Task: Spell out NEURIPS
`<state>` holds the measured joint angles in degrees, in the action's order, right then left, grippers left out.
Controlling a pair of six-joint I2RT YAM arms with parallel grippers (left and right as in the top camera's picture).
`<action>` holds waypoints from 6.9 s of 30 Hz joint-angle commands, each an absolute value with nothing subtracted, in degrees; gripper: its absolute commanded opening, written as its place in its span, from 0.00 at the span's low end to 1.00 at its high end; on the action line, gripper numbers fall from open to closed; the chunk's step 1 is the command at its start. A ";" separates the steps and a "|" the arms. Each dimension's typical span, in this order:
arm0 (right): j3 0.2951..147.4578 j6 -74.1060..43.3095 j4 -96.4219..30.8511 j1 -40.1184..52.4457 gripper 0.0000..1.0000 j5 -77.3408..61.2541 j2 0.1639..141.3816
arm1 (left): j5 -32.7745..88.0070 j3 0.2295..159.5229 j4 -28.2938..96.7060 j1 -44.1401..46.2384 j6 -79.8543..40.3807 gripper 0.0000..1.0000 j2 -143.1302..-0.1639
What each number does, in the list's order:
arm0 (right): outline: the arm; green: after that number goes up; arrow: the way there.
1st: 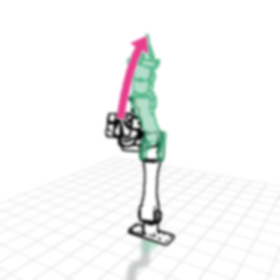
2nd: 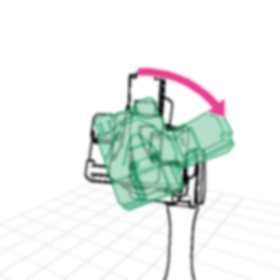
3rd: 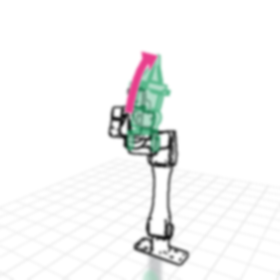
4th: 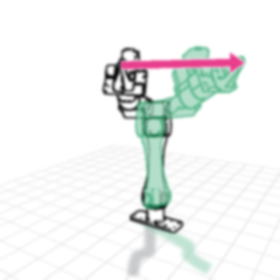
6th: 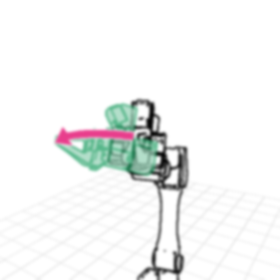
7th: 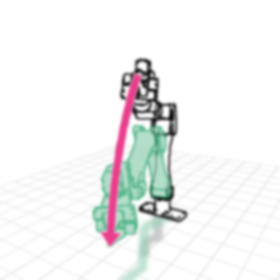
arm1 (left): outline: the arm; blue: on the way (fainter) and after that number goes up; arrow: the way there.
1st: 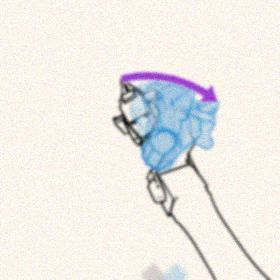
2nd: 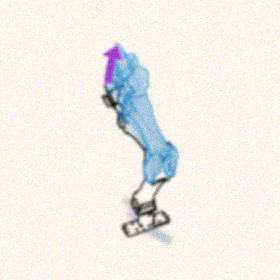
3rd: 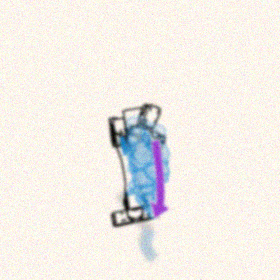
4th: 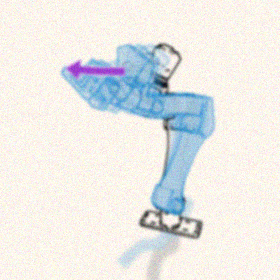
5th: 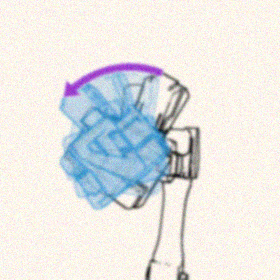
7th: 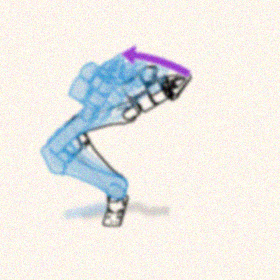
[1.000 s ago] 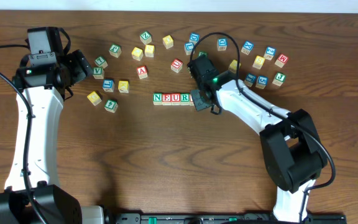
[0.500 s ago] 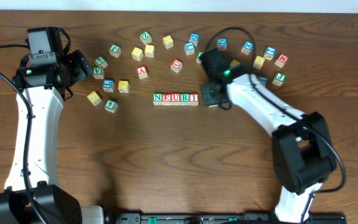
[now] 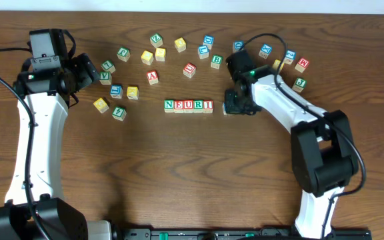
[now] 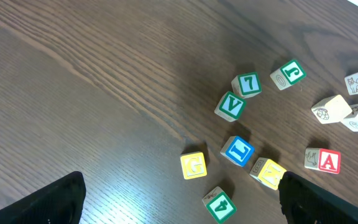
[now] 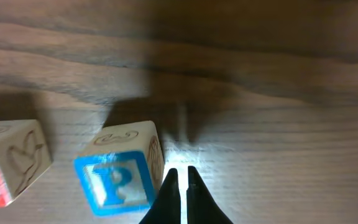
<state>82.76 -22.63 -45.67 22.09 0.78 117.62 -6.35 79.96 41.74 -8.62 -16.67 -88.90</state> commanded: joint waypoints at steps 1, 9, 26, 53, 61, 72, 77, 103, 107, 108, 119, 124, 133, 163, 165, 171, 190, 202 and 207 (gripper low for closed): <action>83.13 -23.77 -45.41 22.26 0.01 -1.04 119.17 | -6.70 80.68 41.71 -8.78 -16.58 0.98 -89.36; 83.13 -23.70 -44.18 22.81 0.01 -1.08 119.28 | -6.70 80.68 41.74 -8.78 -16.58 0.98 -89.36; 83.13 -26.33 -41.95 23.29 0.01 -6.44 119.28 | -6.70 80.68 41.74 -8.78 -16.58 0.98 -89.36; 83.13 -26.33 -38.89 23.79 0.01 -6.85 119.31 | -6.70 80.68 41.74 -8.78 -16.58 0.98 -89.36; 83.13 -25.54 -38.37 24.80 0.01 -6.31 119.31 | -6.70 80.68 41.74 -8.78 -16.58 0.98 -89.36; 89.73 -19.64 -46.70 20.51 0.17 -5.96 117.32 | -6.70 80.68 41.74 -8.78 -16.58 0.98 -89.36; 100.16 -15.73 -54.30 16.19 0.28 -5.93 116.57 | -6.70 80.68 41.74 -8.78 -16.58 0.98 -89.36; 103.18 -21.08 -44.40 6.11 0.40 5.50 122.67 | -6.70 80.68 41.74 -8.78 -16.58 0.98 -89.36; 103.18 -26.46 -44.05 4.89 0.45 6.94 125.14 | -6.70 80.68 41.74 -8.78 -16.58 0.98 -89.36; 103.18 -27.07 -43.86 4.78 0.46 7.33 125.54 | -6.70 80.68 41.74 -8.78 -16.58 0.98 -89.36; 102.78 -27.38 -37.91 3.55 0.56 7.33 126.93 | -6.70 80.68 41.74 -8.78 -16.58 0.98 -89.36; 102.69 -27.38 -36.27 3.57 0.64 6.96 129.34 | -6.70 80.68 41.74 -8.78 -16.58 0.98 -89.36; 102.69 -27.31 -35.62 3.05 0.61 6.96 133.88 | -6.70 80.68 41.74 -8.78 -16.58 0.98 -89.36; 102.76 -15.99 -39.27 3.44 0.29 2.79 125.45 | -6.70 80.71 41.71 -8.78 -16.58 0.98 -89.36; 102.76 -15.31 -40.45 3.66 0.28 2.66 124.25 | -6.70 80.68 41.74 -8.78 -16.58 0.98 -89.36; 102.72 -13.39 -42.74 4.38 0.28 3.14 123.00 | -6.70 80.68 41.74 -8.78 -16.58 0.98 -89.36; 102.24 -17.98 -35.11 3.40 0.43 6.15 131.24 | -6.70 80.68 41.74 -8.78 -16.58 0.98 -89.36; 102.21 -17.98 -34.81 3.36 0.28 6.13 131.28 | -6.70 80.68 41.74 -8.78 -16.58 0.98 -89.36; 102.21 -17.96 -35.33 3.36 0.23 6.13 131.28 | -6.70 80.68 41.74 -8.78 -16.58 0.98 -89.36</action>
<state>102.35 -17.56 -34.92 3.64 5.26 131.22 -6.35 79.96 41.74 -8.62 -16.67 -88.90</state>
